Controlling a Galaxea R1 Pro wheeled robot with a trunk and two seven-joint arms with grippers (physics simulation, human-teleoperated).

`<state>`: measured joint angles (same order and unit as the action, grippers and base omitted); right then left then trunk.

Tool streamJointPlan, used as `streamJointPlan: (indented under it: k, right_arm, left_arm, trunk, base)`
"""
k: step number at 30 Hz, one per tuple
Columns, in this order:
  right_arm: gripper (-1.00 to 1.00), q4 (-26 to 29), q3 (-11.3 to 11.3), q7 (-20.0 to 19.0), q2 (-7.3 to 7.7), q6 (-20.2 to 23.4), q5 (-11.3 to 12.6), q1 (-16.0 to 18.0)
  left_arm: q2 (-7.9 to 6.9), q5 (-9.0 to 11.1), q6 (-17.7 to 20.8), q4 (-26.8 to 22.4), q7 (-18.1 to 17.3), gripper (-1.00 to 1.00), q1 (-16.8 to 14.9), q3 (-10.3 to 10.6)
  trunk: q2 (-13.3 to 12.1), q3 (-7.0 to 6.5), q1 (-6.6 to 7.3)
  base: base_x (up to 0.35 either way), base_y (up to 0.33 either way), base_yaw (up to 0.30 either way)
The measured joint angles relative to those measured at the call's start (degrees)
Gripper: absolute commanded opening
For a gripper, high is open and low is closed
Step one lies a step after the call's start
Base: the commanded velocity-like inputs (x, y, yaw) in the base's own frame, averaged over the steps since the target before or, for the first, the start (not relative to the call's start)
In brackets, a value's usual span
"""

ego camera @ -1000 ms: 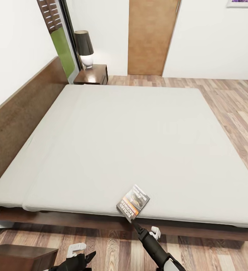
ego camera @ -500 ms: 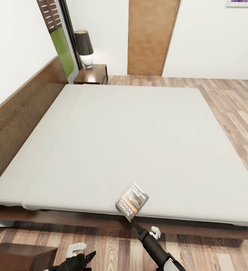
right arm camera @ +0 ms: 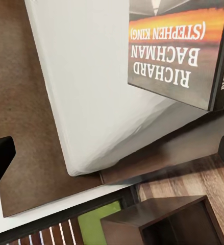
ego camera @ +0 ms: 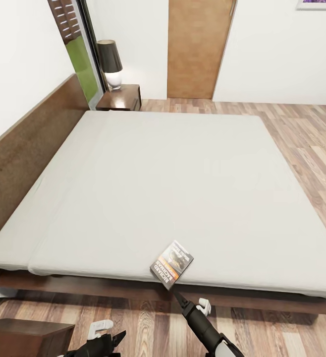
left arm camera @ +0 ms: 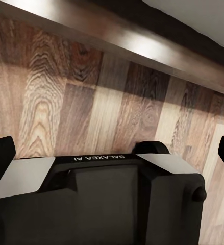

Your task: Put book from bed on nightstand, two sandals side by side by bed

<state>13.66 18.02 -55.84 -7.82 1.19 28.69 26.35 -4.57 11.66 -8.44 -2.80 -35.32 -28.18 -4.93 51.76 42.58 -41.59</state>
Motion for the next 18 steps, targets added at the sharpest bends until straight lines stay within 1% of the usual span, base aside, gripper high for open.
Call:
streamJointPlan:
  k: [6, 18]
  right_arm:
    - [1.00, 0.0, 0.0, 0.0, 0.00, 0.0, 0.0, 0.0]
    - [1.00, 0.0, 0.0, 0.0, 0.00, 0.0, 0.0, 0.0]
  left_arm:
    - [0.00, 0.0, 0.1, 0.0, -0.2, 1.00, 0.0, 0.0]
    - [0.00, 0.0, 0.2, 0.0, -0.3, 1.00, 0.0, 0.0]
  trunk:
    - [0.0, 0.00, 0.00]
    - [4.8, 2.15, -2.63]
  base:
    - [0.000, 0.000, 0.000]
    - [0.000, 0.000, 0.000]
